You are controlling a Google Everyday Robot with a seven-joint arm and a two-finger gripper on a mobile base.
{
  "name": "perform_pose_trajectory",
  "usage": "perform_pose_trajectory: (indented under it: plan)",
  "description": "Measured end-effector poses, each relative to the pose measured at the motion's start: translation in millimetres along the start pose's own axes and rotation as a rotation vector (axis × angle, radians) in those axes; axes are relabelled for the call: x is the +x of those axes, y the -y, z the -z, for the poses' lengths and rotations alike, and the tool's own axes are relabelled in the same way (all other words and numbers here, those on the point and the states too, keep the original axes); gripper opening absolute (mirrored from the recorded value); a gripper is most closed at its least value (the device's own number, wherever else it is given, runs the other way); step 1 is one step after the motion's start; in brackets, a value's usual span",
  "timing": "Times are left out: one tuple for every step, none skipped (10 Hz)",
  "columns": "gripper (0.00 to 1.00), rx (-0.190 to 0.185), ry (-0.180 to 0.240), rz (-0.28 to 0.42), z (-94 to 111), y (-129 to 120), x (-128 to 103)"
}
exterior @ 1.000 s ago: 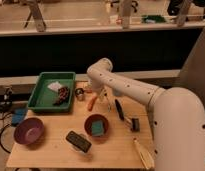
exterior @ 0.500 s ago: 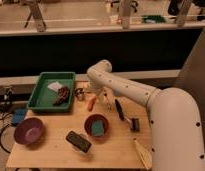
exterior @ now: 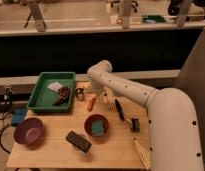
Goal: Place pepper in table surface
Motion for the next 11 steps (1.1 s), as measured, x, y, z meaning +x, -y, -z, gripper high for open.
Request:
perform_pose_trajectory:
  plan:
    - [0.75,-0.007,0.003,-0.002,-3.1,-0.7,-0.1]
    - [0.7,-0.013,0.009,-0.004,-6.9,-1.1,-0.3]
    - [0.68,-0.024,0.018,0.001,-14.6,-2.0,-1.9]
    - [0.68,-0.034,0.027,0.006,-21.3,-1.9,-4.0]
    - [0.68,-0.045,0.038,0.01,-29.7,-2.1,-5.9]
    - [0.68,-0.051,0.044,0.011,-34.5,-2.6,-6.5]
    - [0.68,-0.062,0.056,0.011,-43.8,-3.7,-7.3]
    - [0.68,-0.071,0.064,0.011,-51.4,-5.0,-7.7]
    - [0.68,-0.084,0.073,0.012,-61.1,-5.9,-8.5]
    - [0.68,-0.088,0.08,0.015,-67.2,-2.2,-9.8]
    - [0.68,-0.093,0.083,0.023,-71.7,0.1,-11.4]
